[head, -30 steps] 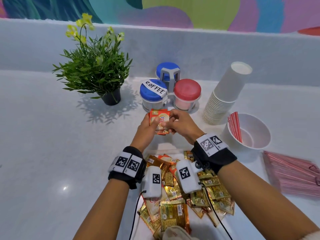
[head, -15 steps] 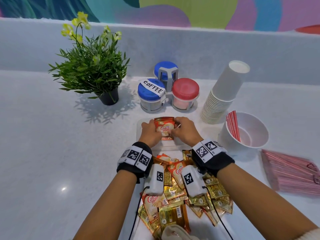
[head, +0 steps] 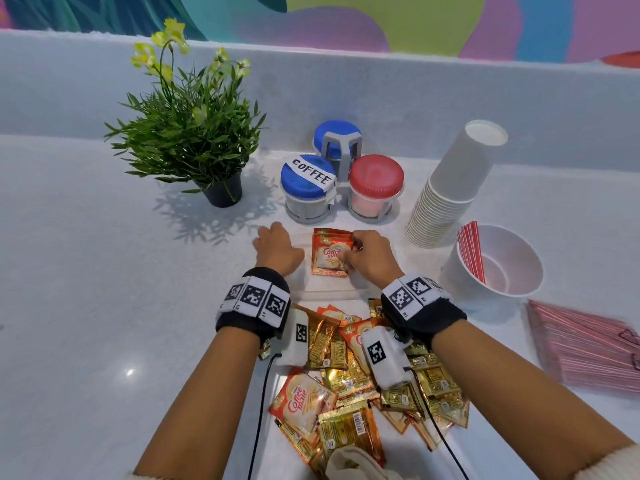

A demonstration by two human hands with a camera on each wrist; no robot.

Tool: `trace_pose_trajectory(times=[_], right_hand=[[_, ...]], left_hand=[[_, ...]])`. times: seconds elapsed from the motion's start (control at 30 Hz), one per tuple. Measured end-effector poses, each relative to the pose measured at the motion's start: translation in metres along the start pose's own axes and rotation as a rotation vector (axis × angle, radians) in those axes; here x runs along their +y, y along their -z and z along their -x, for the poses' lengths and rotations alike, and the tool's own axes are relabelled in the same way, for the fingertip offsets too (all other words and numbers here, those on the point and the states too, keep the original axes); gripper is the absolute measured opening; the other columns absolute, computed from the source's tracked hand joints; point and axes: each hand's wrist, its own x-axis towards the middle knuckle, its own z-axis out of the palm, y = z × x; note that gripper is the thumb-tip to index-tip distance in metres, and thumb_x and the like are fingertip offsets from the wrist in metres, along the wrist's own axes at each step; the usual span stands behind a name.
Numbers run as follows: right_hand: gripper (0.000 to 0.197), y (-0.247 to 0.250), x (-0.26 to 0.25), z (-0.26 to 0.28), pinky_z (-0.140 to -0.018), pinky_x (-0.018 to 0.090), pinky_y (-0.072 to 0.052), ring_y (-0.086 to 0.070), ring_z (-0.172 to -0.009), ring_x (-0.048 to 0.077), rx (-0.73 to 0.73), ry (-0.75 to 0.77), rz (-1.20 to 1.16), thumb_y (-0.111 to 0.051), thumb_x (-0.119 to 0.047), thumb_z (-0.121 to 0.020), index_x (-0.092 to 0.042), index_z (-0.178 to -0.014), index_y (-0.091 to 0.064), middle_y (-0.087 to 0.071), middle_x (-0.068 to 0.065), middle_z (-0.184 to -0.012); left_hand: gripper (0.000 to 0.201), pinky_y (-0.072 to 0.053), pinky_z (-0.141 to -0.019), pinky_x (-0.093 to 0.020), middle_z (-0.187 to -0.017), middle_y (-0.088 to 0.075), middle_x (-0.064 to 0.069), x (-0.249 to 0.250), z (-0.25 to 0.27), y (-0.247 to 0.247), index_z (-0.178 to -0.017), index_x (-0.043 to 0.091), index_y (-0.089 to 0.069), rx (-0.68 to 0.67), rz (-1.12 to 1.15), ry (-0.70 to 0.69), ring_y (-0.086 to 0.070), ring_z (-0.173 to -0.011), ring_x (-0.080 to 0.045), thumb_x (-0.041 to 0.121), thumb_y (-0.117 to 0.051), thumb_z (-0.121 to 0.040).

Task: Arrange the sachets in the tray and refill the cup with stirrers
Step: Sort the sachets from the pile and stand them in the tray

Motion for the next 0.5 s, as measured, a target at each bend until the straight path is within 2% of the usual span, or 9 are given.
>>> trace_pose_trajectory(times=[0.1, 0.2, 0.3, 0.37, 0.43, 0.5], right_hand=[[0.025, -0.002, -0.006, -0.004, -0.071, 0.019, -0.035, -0.059, -0.091, 0.023, -0.005, -0.004, 0.022, -0.061, -0.011, -0.087, 0.003, -0.108, -0.063, -0.067, 0.019, -0.109], [0.026, -0.005, -0.012, -0.006, -0.076, 0.023, -0.039, -0.062, -0.101, 0.029, -0.020, -0.020, 0.025, -0.060, -0.009, -0.087, 0.003, -0.110, -0.062, -0.066, 0.019, -0.111], [0.026, -0.010, -0.015, -0.008, -0.080, 0.026, -0.042, -0.061, -0.103, 0.031, -0.026, -0.027, 0.033, -0.060, -0.009, -0.087, 0.002, -0.111, -0.063, -0.066, 0.020, -0.111], [0.025, -0.013, -0.015, -0.008, -0.084, 0.030, -0.045, -0.061, -0.102, 0.031, -0.025, -0.057, 0.001, -0.061, -0.009, -0.086, 0.002, -0.108, -0.064, -0.067, 0.020, -0.108], [0.022, -0.015, -0.013, -0.009, -0.082, 0.030, -0.047, -0.063, -0.094, 0.027, -0.024, -0.106, -0.080, -0.063, -0.009, -0.084, 0.003, -0.102, -0.067, -0.069, 0.020, -0.103], [0.019, -0.017, -0.012, -0.008, -0.086, 0.035, -0.051, -0.060, -0.086, 0.023, -0.031, -0.136, -0.164, -0.062, -0.008, -0.085, 0.002, -0.100, -0.068, -0.069, 0.020, -0.102]], left_hand=[[0.061, -0.033, -0.105, -0.036, -0.144, -0.035, -0.020, -0.002, 0.002, -0.006, -0.139, 0.000, -0.029, -0.084, 0.068, -0.009, -0.035, -0.133, -0.033, 0.012, -0.059, -0.087], [0.065, -0.036, -0.102, -0.034, -0.141, -0.042, -0.018, -0.002, 0.006, -0.016, -0.140, 0.004, -0.030, -0.090, 0.182, -0.038, -0.042, -0.130, -0.029, 0.006, -0.064, -0.084], [0.061, -0.042, -0.089, -0.031, -0.127, -0.055, -0.016, -0.002, 0.007, -0.022, -0.128, 0.005, -0.040, -0.057, 0.236, -0.066, -0.054, -0.117, -0.028, 0.004, -0.072, -0.076], [0.063, -0.042, -0.090, -0.032, -0.126, -0.052, -0.016, -0.003, 0.007, -0.024, -0.126, 0.004, -0.041, -0.026, 0.209, -0.074, -0.052, -0.117, -0.029, 0.005, -0.075, -0.073], [0.067, -0.039, -0.098, -0.036, -0.130, -0.042, -0.017, -0.004, 0.007, -0.026, -0.128, 0.004, -0.039, -0.001, 0.123, -0.061, -0.044, -0.122, -0.032, 0.008, -0.076, -0.072], [0.069, -0.036, -0.103, -0.039, -0.132, -0.035, -0.018, -0.006, 0.008, -0.027, -0.130, 0.003, -0.036, -0.001, 0.054, -0.035, -0.039, -0.125, -0.034, 0.012, -0.075, -0.073]])
